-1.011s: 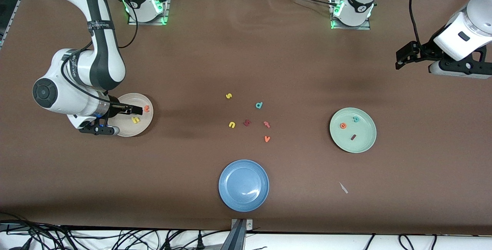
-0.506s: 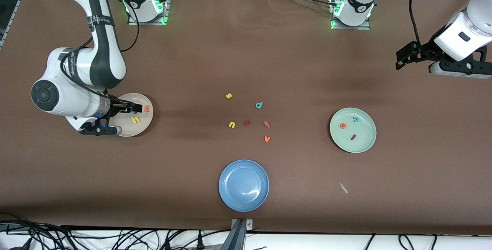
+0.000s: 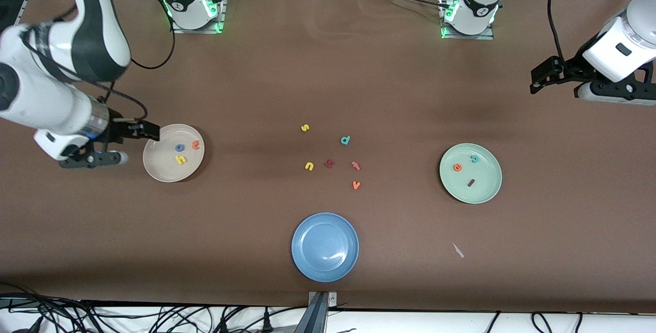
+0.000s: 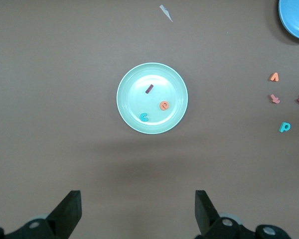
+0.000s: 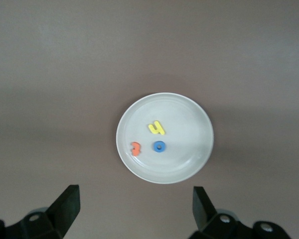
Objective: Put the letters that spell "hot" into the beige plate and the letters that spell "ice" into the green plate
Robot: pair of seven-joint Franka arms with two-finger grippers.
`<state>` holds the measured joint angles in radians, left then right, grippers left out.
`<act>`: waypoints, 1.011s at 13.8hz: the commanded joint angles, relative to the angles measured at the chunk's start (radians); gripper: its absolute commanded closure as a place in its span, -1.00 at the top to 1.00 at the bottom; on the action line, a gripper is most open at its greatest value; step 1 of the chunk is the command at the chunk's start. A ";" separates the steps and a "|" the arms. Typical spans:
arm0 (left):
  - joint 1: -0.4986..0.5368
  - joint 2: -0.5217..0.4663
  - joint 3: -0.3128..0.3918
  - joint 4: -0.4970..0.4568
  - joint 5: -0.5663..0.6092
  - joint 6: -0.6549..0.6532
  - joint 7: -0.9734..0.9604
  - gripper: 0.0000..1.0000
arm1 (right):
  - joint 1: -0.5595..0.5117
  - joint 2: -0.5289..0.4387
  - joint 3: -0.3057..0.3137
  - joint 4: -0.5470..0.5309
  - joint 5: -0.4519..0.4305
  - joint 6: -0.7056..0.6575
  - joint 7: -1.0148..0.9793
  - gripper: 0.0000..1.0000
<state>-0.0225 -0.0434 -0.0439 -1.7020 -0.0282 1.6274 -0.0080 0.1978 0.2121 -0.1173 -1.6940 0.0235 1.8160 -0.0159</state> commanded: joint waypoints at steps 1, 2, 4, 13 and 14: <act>0.000 0.014 -0.004 0.027 0.030 -0.026 -0.004 1.00 | -0.049 -0.170 0.031 -0.055 -0.043 -0.114 -0.012 1.00; 0.000 0.014 -0.004 0.027 0.030 -0.035 -0.001 1.00 | -0.058 -0.187 0.031 -0.046 -0.047 -0.179 -0.048 1.00; -0.002 0.017 -0.005 0.033 0.031 -0.035 -0.004 1.00 | -0.067 -0.201 0.031 -0.024 -0.074 -0.219 -0.094 1.00; -0.002 0.037 -0.005 0.071 0.045 -0.089 -0.003 1.00 | -0.086 -0.223 0.028 -0.021 -0.056 -0.211 -0.081 1.00; -0.002 0.054 -0.005 0.096 0.045 -0.110 -0.003 1.00 | -0.090 -0.229 0.028 -0.027 -0.057 -0.207 -0.081 1.00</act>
<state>-0.0225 -0.0323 -0.0443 -1.6817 -0.0163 1.5727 -0.0080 0.1328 0.0080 -0.1086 -1.6986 -0.0341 1.5924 -0.0959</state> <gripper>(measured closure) 0.000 0.000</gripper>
